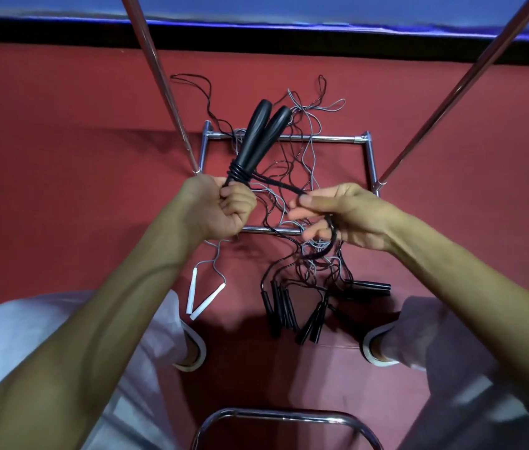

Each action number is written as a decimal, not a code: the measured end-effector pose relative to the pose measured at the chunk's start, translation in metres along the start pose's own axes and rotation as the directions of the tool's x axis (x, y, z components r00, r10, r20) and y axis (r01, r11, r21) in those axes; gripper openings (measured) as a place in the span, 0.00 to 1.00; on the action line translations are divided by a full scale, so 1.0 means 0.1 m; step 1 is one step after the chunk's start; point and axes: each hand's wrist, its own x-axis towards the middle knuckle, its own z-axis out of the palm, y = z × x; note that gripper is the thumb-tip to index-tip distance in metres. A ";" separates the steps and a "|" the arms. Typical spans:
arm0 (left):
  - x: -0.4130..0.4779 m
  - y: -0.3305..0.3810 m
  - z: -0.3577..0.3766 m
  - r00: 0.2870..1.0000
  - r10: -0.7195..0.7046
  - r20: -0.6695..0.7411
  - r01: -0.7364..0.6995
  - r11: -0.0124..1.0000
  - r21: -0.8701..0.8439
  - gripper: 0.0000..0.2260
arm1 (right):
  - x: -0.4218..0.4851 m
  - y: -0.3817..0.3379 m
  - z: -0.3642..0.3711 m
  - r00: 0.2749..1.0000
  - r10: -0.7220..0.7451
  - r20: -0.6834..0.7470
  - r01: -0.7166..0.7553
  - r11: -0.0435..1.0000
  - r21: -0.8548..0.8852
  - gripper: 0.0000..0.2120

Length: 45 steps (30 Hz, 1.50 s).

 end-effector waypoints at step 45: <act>0.17 -0.71 0.11 0.440 0.785 0.436 0.187 -0.555 0.811 0.22 | -0.18 0.05 -0.11 0.994 -0.077 0.077 0.109 0.751 -0.651 0.08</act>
